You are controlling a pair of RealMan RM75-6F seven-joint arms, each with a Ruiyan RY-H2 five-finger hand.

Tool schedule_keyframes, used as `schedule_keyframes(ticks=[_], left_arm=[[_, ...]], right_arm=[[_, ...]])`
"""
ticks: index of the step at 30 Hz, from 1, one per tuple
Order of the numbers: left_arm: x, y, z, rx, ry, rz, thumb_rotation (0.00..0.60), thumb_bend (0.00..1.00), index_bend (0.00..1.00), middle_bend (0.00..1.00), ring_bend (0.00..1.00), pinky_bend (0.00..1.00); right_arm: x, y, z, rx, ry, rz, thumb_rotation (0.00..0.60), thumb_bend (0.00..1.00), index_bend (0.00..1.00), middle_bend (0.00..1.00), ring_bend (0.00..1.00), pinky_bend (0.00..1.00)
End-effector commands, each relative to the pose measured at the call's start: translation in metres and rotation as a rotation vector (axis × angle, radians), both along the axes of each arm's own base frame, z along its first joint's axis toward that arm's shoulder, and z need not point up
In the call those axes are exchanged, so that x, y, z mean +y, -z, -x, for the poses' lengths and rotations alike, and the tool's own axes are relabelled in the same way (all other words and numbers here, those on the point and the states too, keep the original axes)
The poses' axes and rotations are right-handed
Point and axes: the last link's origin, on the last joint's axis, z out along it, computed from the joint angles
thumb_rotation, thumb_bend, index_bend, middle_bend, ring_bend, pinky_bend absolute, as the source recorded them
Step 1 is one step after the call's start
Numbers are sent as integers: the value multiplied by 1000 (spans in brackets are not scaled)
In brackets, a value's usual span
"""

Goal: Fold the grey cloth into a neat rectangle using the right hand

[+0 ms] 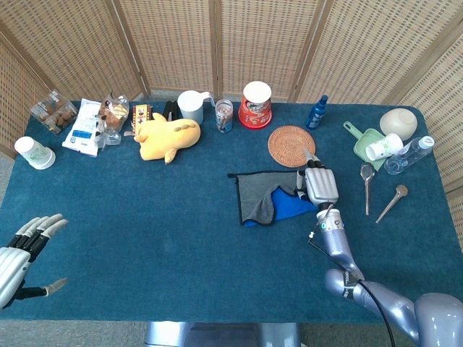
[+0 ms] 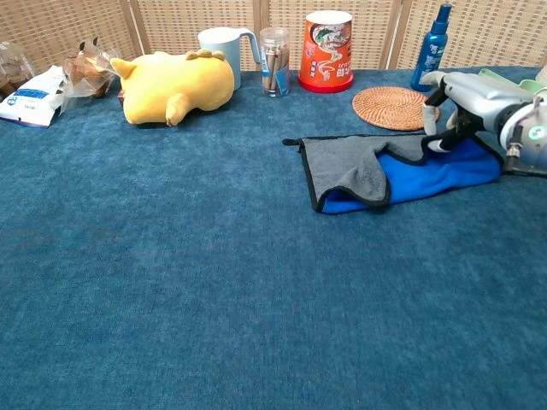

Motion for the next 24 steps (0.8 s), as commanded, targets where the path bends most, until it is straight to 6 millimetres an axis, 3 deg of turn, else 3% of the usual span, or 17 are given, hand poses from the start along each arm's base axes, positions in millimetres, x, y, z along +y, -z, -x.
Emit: schedule_keyframes(ticks=[1,17,19,24], left_arm=[[1,0,1,0,-2,-1,600,237,73,0,0,66],[3,1,2,6,-17,0,600,238,73,0,0,66],[3,1,3,6,-17,0,600,237,74,0,0,66],[3,1,3,6,-17,0,600,237,74,0,0,66]], right_arm=[[-6,0,-3,-6,16,7,600,378,688,58,130,359],[-26,0,-1,15,64,30,600,374,680,59,130,361],[-27,-1,-1,18,62,35,600,354,619,56,129,362],[-29,-3,-1,29,61,45,600,252,302,24,122,362]])
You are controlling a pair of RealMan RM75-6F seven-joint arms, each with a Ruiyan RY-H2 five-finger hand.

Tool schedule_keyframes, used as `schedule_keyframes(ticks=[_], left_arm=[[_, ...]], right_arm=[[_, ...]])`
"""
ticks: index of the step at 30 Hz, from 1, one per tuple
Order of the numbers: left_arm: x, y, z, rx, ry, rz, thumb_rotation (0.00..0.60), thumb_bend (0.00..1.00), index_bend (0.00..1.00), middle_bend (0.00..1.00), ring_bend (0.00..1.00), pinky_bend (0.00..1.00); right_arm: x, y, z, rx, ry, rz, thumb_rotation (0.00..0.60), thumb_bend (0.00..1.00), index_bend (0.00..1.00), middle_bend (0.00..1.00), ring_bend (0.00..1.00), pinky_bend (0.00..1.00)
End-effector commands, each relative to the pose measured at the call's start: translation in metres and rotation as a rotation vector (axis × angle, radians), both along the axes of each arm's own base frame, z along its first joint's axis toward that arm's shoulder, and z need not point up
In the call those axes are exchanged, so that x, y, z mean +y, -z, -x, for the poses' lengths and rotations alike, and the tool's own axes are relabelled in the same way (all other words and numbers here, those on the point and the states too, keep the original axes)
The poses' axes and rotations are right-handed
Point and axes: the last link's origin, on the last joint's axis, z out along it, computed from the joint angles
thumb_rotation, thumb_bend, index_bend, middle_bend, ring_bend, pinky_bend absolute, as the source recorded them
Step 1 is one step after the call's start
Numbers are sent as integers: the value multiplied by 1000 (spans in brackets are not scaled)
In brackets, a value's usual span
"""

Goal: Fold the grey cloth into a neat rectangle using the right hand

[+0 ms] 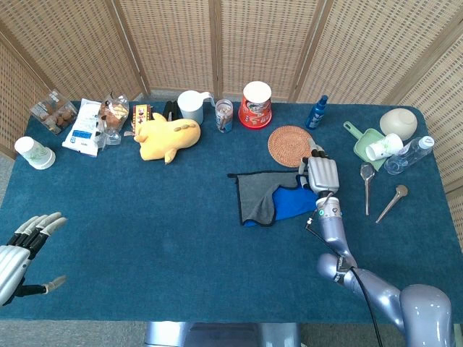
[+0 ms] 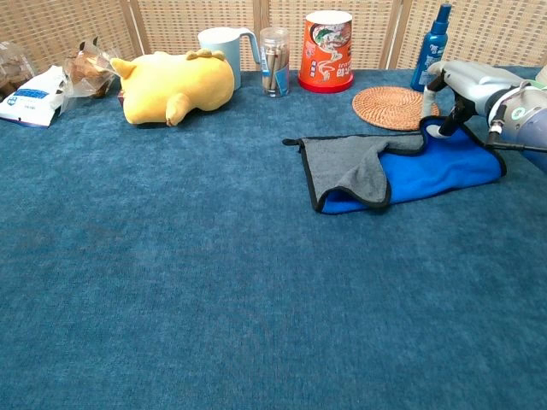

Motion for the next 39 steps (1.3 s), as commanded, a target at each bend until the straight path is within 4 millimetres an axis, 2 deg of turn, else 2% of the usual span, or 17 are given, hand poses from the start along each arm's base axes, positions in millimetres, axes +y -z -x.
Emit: schedule_keyframes(ticks=[1,4,6,12,18,30,39], left_arm=[[0,0,0,0,1,-2,600,237,74,0,0,66],[0,-1,0,0,0,-2,600,237,73,0,0,66],[0,-1,0,-1,0,-2,600,236,73,0,0,66],[-1,0,0,-3,3,0,600,237,73,0,0,66],[-2,0,-1,-2,6,1,600,237,73,0,0,66],[-2,0,-1,-3,5,0,600,237,73,0,0,66],[-3,-1,-1,-6,9,-3,600,237,73,0,0,66]], right_arm=[[0,-1,-1,8,-5,5,600,216,235,18,122,362],[0,-1,-2,26,-14,12,600,164,107,10,121,362],[0,-1,-3,22,-17,12,600,157,87,8,121,362],[1,-4,-6,24,-34,30,600,146,87,5,121,362],[-9,-10,-6,45,-28,82,600,167,93,1,121,365],[-15,-14,13,104,7,122,600,213,67,0,121,367],[-8,-18,-2,24,-73,138,600,178,56,0,118,367]])
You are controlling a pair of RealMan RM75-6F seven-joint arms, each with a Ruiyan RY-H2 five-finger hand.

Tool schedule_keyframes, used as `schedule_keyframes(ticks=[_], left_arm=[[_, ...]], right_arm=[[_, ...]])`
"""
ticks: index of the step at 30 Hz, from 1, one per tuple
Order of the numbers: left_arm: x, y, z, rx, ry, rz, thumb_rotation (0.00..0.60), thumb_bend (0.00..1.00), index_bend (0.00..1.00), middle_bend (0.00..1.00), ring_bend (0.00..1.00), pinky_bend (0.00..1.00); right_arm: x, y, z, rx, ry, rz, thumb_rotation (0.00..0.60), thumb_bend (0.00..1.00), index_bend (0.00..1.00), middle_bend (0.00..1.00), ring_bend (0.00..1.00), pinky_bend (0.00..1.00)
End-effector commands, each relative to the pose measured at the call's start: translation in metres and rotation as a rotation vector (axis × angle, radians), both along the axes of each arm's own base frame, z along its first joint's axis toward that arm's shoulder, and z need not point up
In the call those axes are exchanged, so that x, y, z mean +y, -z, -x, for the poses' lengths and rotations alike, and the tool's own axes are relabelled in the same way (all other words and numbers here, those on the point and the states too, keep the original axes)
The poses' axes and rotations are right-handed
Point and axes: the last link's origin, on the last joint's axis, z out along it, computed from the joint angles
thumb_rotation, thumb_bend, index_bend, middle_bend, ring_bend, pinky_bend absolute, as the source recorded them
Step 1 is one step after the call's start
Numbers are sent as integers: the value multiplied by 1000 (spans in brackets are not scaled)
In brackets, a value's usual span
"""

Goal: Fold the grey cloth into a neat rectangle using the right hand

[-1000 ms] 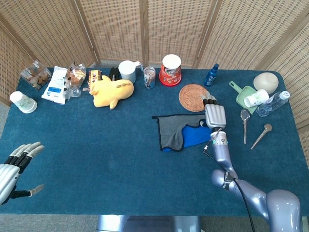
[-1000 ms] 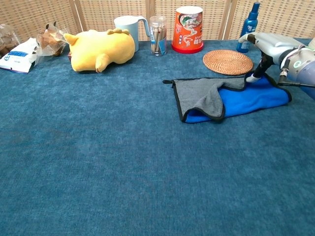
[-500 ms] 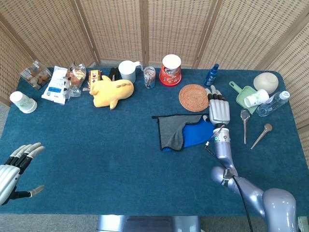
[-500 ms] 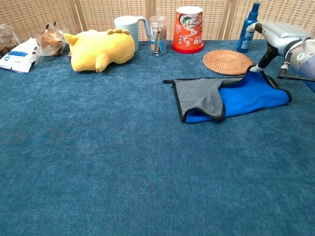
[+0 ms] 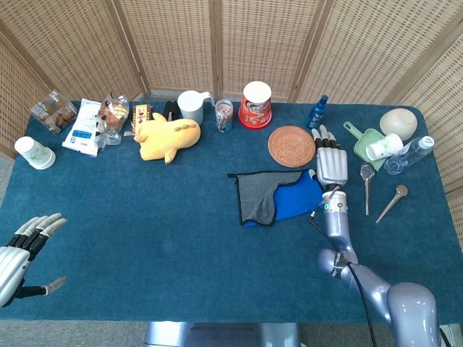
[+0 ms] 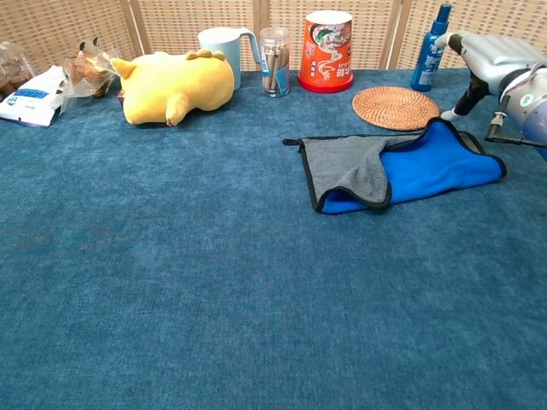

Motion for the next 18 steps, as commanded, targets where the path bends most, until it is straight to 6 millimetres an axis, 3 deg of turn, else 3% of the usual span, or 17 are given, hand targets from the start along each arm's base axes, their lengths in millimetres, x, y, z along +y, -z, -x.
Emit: schedule_keyframes(ticks=[1,13,18], left_arm=[[0,-1,0,-1,2,-3,600,237,73,0,0,65],[-1,1,-1,0,8,6,600,238,73,0,0,66],[0,2,0,4,5,8,600,237,73,0,0,65]], right_arm=[[7,-2,-7,-46,-44,-10,600,177,57,0,117,367],[58,-6,-22,-46,-209,-214,600,147,120,1,115,367],[88,-6,-29,-68,-268,-290,600,146,124,3,115,367]])
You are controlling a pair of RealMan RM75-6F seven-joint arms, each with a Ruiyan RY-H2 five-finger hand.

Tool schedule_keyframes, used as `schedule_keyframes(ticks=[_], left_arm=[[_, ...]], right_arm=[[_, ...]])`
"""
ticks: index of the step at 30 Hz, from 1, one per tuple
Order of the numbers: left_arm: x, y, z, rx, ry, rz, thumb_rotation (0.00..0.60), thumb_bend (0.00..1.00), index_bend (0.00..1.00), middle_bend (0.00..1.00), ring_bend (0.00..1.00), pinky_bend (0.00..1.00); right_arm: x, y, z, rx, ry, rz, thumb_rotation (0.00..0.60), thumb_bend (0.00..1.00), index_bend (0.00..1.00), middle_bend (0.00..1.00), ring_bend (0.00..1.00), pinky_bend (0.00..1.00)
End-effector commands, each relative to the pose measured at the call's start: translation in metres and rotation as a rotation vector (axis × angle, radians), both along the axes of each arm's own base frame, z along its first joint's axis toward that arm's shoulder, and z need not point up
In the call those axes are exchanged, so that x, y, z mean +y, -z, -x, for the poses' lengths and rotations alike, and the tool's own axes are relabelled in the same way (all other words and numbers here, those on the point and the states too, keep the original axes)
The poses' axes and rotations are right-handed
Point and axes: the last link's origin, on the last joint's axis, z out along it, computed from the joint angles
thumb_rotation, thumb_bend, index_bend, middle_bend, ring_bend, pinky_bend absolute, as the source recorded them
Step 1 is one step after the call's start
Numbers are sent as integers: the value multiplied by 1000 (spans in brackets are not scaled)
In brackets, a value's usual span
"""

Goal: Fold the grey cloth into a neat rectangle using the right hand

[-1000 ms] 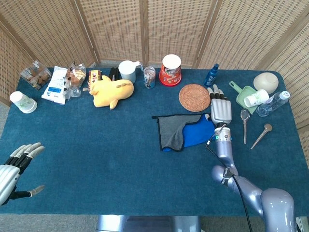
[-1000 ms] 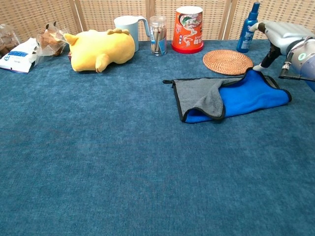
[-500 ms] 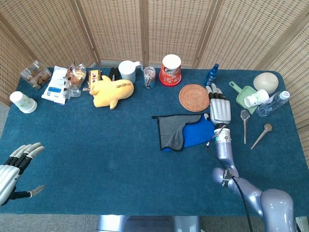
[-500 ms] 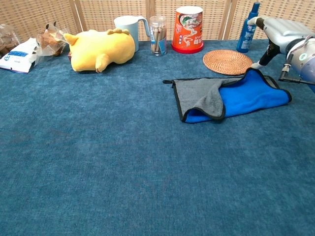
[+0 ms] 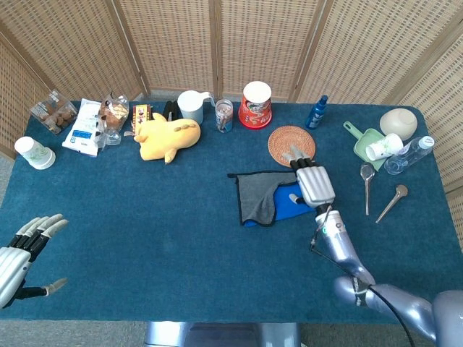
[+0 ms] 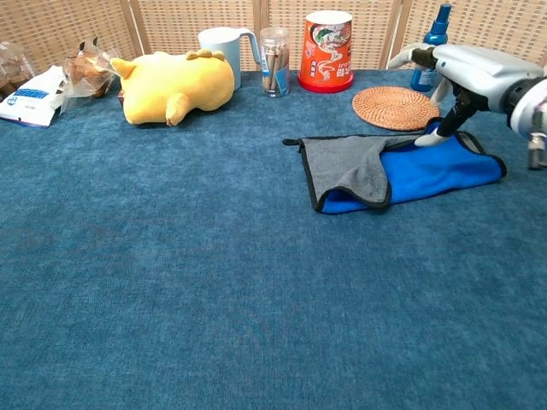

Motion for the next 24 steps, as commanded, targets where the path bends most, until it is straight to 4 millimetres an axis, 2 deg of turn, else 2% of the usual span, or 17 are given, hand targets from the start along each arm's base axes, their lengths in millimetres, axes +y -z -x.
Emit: schedule_keyframes(ticks=[1,12,24], left_arm=[[0,1,0,3,0,3,600,237,73,0,0,66],[-1,3,-1,7,2,5,600,237,73,0,0,66],[-1,4,-1,9,0,7,600,238,73,0,0,66]], right_arm=[[29,-2,2,-2,-42,-64,600,146,124,4,115,367],[59,16,1,11,-106,-148,600,133,124,4,115,367],[62,38,-13,-21,-125,-148,600,135,125,6,115,367]])
